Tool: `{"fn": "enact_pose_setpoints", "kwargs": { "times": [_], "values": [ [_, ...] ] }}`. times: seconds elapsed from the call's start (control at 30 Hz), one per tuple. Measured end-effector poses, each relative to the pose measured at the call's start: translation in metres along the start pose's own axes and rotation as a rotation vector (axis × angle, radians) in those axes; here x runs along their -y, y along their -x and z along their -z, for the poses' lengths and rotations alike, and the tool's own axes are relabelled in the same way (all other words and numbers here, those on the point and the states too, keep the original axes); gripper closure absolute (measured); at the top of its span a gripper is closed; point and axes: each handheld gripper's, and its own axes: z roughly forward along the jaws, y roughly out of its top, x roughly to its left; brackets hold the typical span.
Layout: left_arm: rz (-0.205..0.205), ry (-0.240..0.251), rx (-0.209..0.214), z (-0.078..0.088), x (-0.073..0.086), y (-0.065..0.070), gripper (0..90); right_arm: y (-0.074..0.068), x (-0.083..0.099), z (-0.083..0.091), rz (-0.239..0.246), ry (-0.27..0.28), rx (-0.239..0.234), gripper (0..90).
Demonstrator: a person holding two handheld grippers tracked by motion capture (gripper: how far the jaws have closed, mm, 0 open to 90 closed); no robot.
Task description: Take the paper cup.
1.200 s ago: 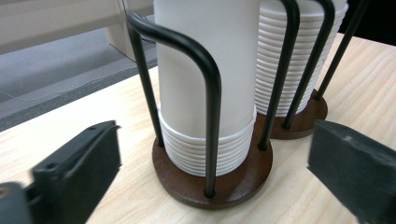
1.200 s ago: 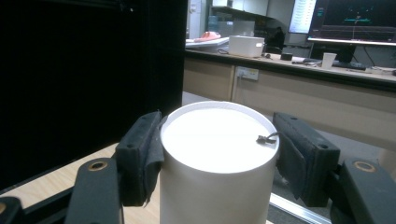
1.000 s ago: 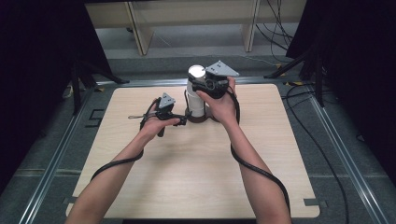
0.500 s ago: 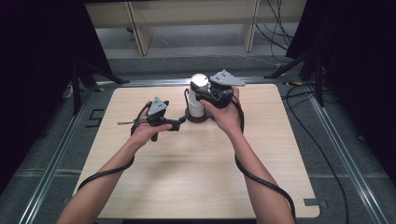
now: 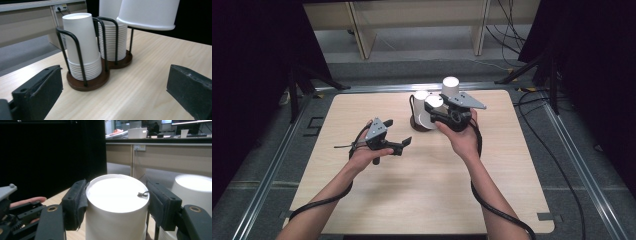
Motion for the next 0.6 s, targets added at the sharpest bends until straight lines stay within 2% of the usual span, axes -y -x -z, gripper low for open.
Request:
{"fn": "enact_pose_setpoints", "kwargs": {
  "times": [0.1, 0.13, 0.23, 0.27, 0.33, 0.37, 0.4, 0.5, 0.53, 0.57, 0.6],
  "values": [
    [0.000, 0.008, 0.010, 0.004, 0.003, 0.006, 0.0, 0.001, 0.007, 0.007, -0.016, -0.011, 0.002, 36.2],
    [-0.001, 0.005, 0.013, 0.005, 0.004, 0.007, 0.0, 0.003, 0.009, 0.008, 0.000, -0.001, 0.002, 36.2],
    [-0.004, 0.014, 0.023, 0.010, 0.005, 0.012, 0.0, 0.005, 0.015, 0.014, -0.041, -0.019, 0.008, 36.2],
    [-0.002, 0.031, 0.028, 0.011, 0.006, 0.013, 0.0, 0.007, 0.017, 0.016, -0.050, -0.020, 0.011, 36.2],
    [-0.005, 0.022, 0.023, 0.013, 0.006, 0.014, 0.0, 0.010, 0.021, 0.020, -0.056, -0.020, 0.025, 36.2],
    [-0.006, 0.027, 0.022, 0.015, 0.006, 0.015, 0.0, 0.010, 0.023, 0.021, -0.085, -0.021, 0.020, 36.2],
    [-0.005, 0.032, 0.022, 0.015, 0.006, 0.015, 0.0, 0.013, 0.026, 0.024, -0.082, -0.026, 0.028, 36.2],
    [-0.004, 0.043, 0.030, 0.016, 0.008, 0.018, 0.0, 0.017, 0.033, 0.027, -0.129, -0.040, 0.033, 36.2],
    [-0.004, 0.049, 0.036, 0.015, 0.008, 0.019, 0.0, 0.019, 0.035, 0.027, -0.134, -0.040, 0.036, 36.2],
    [-0.011, 0.031, 0.031, 0.017, 0.007, 0.020, 0.0, 0.019, 0.037, 0.028, -0.147, -0.043, 0.041, 36.2],
    [-0.009, 0.036, 0.036, 0.018, 0.007, 0.021, 0.0, 0.021, 0.040, 0.029, -0.138, -0.044, 0.052, 36.2]
  ]
}}
